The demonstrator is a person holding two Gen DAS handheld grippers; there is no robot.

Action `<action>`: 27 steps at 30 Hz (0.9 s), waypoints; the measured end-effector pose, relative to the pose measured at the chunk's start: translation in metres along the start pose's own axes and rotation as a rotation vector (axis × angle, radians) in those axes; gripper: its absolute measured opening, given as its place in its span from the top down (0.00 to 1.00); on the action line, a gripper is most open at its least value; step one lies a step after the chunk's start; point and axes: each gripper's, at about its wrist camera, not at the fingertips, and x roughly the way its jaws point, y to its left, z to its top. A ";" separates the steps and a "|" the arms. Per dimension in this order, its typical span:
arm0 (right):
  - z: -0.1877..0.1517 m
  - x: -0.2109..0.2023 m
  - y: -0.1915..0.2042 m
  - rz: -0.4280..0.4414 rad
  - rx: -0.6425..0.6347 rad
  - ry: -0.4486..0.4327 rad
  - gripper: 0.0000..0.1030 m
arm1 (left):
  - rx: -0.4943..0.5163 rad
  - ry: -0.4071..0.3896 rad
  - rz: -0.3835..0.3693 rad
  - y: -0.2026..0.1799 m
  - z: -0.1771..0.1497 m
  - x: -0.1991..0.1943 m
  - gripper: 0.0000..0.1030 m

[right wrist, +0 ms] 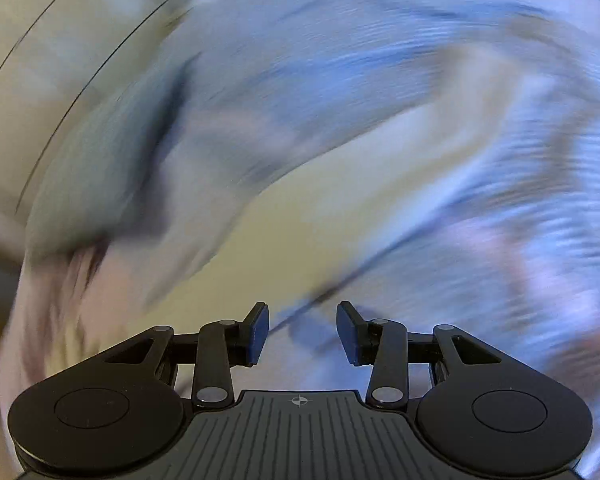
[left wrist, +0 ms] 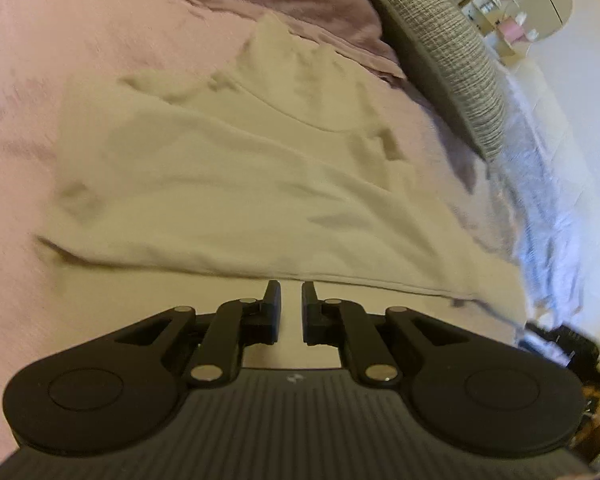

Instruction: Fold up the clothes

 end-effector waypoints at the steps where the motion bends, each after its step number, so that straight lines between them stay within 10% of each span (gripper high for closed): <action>1: 0.012 -0.005 -0.020 0.002 0.076 -0.032 0.60 | -0.009 0.001 -0.008 -0.001 -0.003 -0.001 0.95; 9: 0.058 -0.006 -0.127 0.138 0.551 -0.139 0.58 | -0.055 0.020 -0.063 -0.018 -0.015 0.008 0.94; 13: 0.064 0.009 -0.131 0.123 0.502 -0.140 0.58 | -0.060 0.015 -0.053 -0.019 -0.015 0.012 0.94; 15: 0.068 0.014 -0.123 0.082 0.418 -0.135 0.98 | -0.092 -0.003 -0.058 -0.009 -0.015 0.001 0.94; 21: 0.052 -0.017 -0.007 -0.051 -0.186 -0.251 0.98 | -0.187 -0.059 -0.072 0.023 -0.014 -0.032 0.94; 27: -0.057 -0.045 0.171 0.179 -0.744 -0.251 0.98 | -0.282 -0.115 -0.086 0.054 -0.013 -0.065 0.94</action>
